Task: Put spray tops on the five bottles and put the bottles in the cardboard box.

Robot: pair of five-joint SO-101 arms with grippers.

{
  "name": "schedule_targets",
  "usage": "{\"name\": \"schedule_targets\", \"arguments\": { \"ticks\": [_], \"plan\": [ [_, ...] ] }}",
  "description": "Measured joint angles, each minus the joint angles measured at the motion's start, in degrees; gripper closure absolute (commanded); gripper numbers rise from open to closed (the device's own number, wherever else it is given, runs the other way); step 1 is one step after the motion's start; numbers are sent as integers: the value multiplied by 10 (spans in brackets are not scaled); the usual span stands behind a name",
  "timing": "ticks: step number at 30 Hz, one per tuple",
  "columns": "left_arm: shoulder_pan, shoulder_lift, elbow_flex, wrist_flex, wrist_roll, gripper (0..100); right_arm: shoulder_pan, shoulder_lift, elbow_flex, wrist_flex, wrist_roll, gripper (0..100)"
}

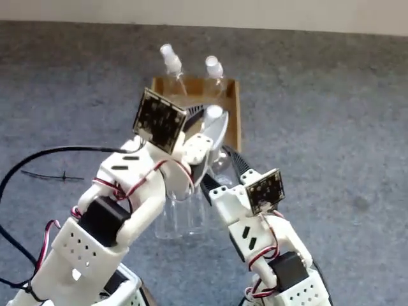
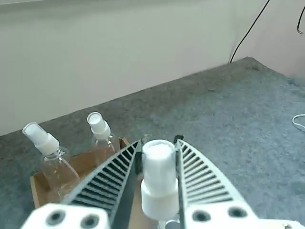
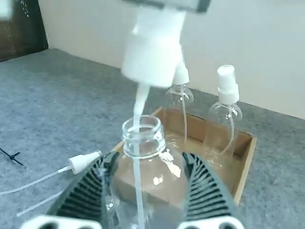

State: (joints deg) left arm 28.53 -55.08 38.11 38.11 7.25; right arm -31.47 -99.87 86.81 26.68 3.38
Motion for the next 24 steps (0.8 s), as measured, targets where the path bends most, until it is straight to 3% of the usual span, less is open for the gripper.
{"name": "schedule_targets", "arguments": {
  "ticks": [8,13,24],
  "plan": [
    [47,-6,25,0,-4,983,5,0,0,0,-2,995],
    [49,-6,25,0,-4,882,4,-1,0,0,-2,995],
    [50,-6,4,52,-7,877,4,-1,0,0,-2,995]
  ]
}}
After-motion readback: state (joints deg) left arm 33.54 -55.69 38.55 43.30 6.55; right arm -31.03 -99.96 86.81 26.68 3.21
